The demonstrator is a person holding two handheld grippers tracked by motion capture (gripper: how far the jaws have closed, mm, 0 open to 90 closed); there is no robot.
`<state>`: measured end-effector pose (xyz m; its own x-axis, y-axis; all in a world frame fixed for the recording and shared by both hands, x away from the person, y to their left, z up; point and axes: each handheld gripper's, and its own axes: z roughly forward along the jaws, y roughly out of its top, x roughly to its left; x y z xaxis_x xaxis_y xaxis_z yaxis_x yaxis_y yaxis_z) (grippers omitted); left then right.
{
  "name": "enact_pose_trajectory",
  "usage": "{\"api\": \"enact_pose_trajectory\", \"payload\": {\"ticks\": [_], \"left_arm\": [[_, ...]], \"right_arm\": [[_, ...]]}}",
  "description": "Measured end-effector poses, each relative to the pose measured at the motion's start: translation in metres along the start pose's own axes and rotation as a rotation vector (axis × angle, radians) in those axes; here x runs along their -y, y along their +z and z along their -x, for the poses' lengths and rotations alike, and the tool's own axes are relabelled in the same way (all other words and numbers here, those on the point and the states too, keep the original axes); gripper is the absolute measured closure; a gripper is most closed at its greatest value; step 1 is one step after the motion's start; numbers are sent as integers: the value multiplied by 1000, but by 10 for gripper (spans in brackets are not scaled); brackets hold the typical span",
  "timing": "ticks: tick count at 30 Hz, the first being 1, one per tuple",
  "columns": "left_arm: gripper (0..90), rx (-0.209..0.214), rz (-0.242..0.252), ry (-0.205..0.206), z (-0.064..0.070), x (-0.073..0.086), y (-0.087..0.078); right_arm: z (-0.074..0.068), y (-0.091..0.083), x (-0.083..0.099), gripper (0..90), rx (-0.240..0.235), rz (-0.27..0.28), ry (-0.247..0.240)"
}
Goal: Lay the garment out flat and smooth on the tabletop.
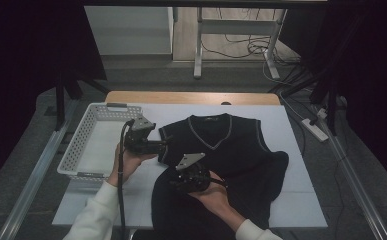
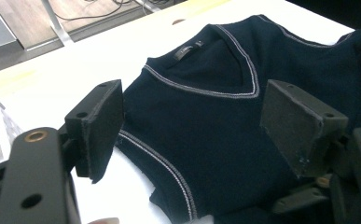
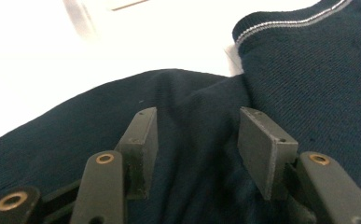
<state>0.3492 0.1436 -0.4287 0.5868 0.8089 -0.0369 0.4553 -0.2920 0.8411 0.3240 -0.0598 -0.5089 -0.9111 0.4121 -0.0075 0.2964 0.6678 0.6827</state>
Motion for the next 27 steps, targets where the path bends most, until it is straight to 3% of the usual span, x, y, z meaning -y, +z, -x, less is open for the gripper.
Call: {"api": "enact_pose_trajectory", "payload": {"ticks": [3,7,10,15,20,27], "left_arm": [[224,2,-5,4,0,0,0],[222,3,-6,1,-1,1,1],[219,2,-8,0,-1,1,1],[217,0,-7,1,-1,1,1],[216,-3,5,-10,-5,0,-3],[212,-4,4,-11,-5,0,-4]], "right_arm": [[4,9,0,531,-4,-15,3],[3,18,2,754,-23,-48,3],[2,19,4,830,-25,-50,2],[-4,16,4,849,-45,-44,-22],[-22,9,6,852,-126,-51,-83],[-53,-6,16,853,-240,-49,-119]]}}
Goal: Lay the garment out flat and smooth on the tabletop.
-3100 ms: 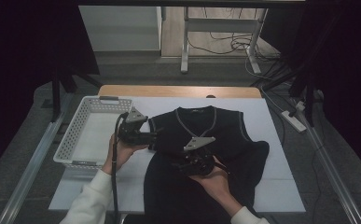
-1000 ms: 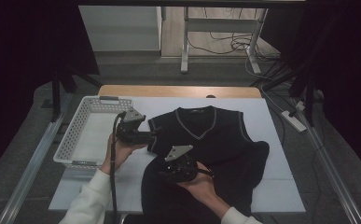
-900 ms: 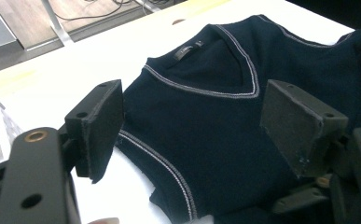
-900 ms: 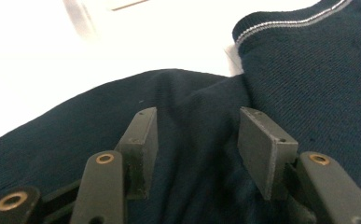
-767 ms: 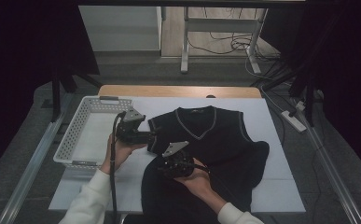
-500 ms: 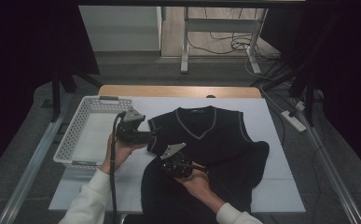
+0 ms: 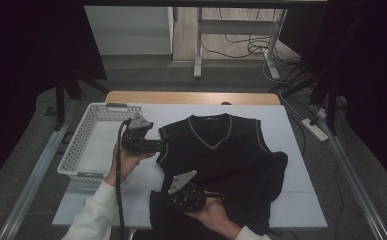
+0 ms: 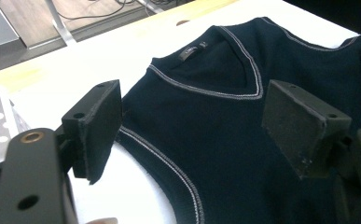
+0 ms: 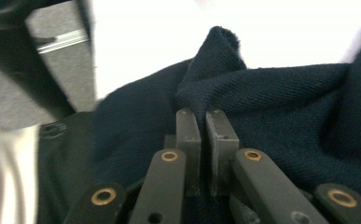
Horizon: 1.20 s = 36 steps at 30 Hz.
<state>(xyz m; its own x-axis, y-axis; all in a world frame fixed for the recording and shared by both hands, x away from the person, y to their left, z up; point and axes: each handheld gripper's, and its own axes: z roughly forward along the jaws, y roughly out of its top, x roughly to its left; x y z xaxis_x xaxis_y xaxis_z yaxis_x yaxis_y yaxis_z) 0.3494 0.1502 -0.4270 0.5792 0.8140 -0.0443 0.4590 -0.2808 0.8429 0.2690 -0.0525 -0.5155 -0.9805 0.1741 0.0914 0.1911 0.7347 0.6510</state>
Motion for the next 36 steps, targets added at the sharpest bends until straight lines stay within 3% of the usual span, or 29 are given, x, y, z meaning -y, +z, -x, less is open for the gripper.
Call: {"api": "enact_pose_trajectory", "payload": {"ticks": [2,5,9,15,21,30,32,36], "left_arm": [[212,-1,-1,1,0,0,0],[211,-1,-1,-3,-1,0,0],[211,-2,0,-4,-2,1,0],[210,-3,-1,-1,-1,0,0],[210,-5,0,-1,-1,0,-1],[208,-6,-3,-3,-2,0,1],[208,-6,-4,-1,-1,0,1],[207,-6,-4,1,-1,0,1]], "right_arm": [[-7,-2,1,852,-22,-7,-24],[-13,-2,2,850,-9,-26,-53],[-8,-2,4,828,-26,-8,-23],[-7,-10,-3,540,31,70,15],[-5,-7,-16,471,42,92,27],[-6,15,-26,523,52,42,-15],[-6,21,-27,577,63,22,-16],[-8,29,-26,802,38,-12,-31]]}}
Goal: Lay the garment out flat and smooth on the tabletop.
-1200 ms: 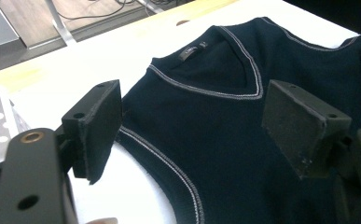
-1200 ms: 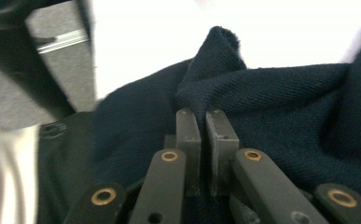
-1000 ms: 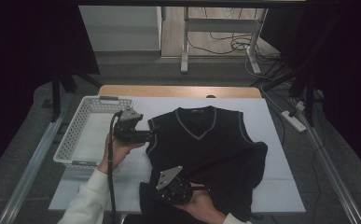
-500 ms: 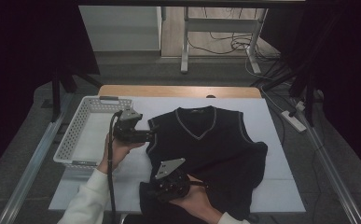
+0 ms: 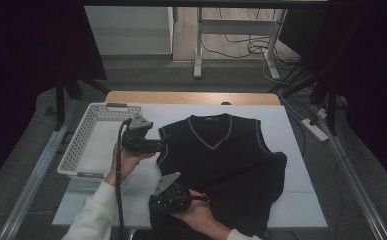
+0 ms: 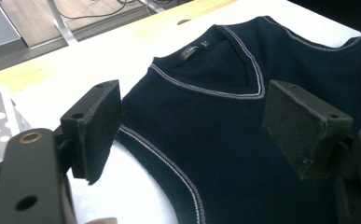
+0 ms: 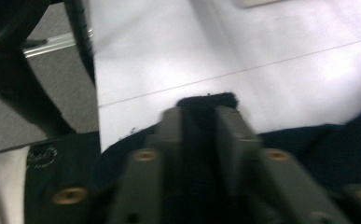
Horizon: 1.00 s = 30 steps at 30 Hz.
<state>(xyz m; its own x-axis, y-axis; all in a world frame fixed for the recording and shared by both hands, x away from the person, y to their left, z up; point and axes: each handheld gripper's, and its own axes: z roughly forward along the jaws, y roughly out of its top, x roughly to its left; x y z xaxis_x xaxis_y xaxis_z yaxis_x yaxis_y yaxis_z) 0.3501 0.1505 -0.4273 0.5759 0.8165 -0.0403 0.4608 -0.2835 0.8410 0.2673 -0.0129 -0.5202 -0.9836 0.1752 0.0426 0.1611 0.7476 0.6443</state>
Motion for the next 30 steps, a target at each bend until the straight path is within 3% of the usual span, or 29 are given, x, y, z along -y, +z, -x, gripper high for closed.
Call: {"api": "enact_pose_trajectory", "payload": {"ticks": [4,7,12,14,16,19,21,24,30], "left_arm": [[207,-1,1,-4,-2,0,0],[207,-1,1,-3,-2,0,0],[207,-3,2,-3,-2,0,-1],[207,-4,2,-3,-2,0,-1],[208,-4,1,-4,-2,0,-1],[207,-4,0,-2,-2,0,-1],[207,-6,2,-4,-2,0,-1],[207,-6,3,-6,-3,0,-2],[207,-7,-1,-8,-4,1,-1]], "right_arm": [[-7,1,1,845,-2,0,-33],[-15,0,0,849,-54,7,-29],[-42,-3,-1,852,-97,-7,-125],[-51,-6,0,851,-89,-16,-164],[-54,-9,2,849,-76,-5,-171],[-46,-15,3,797,-86,24,-105],[-38,-21,4,673,-95,66,-41],[-29,-36,9,549,-37,100,-3],[-7,-71,33,473,67,144,95]]}}
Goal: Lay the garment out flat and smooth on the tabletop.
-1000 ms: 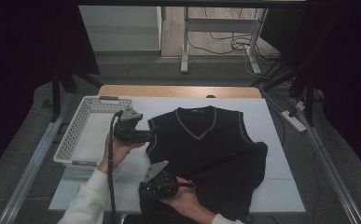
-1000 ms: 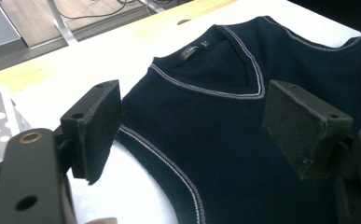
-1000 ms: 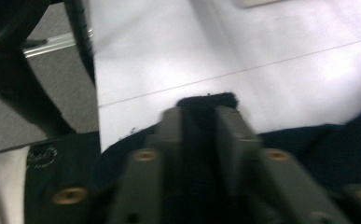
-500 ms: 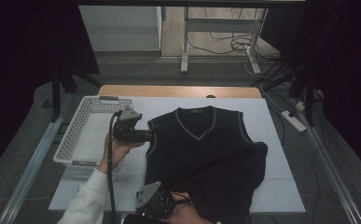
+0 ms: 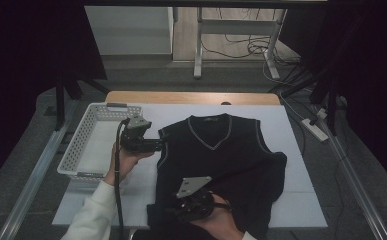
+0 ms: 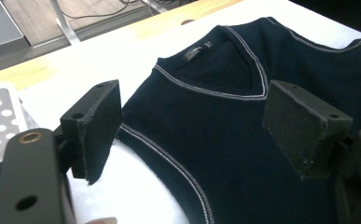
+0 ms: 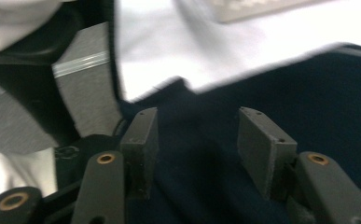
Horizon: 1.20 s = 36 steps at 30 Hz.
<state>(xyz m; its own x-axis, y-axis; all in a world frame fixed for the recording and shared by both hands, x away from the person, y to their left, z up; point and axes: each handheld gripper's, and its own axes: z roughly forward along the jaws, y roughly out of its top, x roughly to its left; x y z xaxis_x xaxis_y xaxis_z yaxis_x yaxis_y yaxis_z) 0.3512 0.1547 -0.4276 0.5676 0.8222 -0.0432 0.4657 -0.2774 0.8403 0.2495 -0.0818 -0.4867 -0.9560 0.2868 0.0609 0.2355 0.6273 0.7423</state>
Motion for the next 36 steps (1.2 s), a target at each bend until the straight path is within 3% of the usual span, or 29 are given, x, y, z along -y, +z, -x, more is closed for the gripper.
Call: {"api": "enact_pose_trajectory", "payload": {"ticks": [7,13,17,26,32,36], "left_arm": [[207,-1,2,-1,1,0,0],[206,-1,0,1,1,0,0],[206,-1,-1,-1,1,0,0],[205,-1,-2,1,2,0,0],[203,-2,-6,1,2,1,1],[203,-4,-1,0,1,0,0]], "right_arm": [[22,-61,36,451,206,31,67],[47,-104,80,440,336,14,222],[56,-125,102,436,408,-8,276],[70,-149,135,402,492,-68,391],[77,-160,148,397,512,-68,425],[78,-171,148,399,526,-21,429]]}}
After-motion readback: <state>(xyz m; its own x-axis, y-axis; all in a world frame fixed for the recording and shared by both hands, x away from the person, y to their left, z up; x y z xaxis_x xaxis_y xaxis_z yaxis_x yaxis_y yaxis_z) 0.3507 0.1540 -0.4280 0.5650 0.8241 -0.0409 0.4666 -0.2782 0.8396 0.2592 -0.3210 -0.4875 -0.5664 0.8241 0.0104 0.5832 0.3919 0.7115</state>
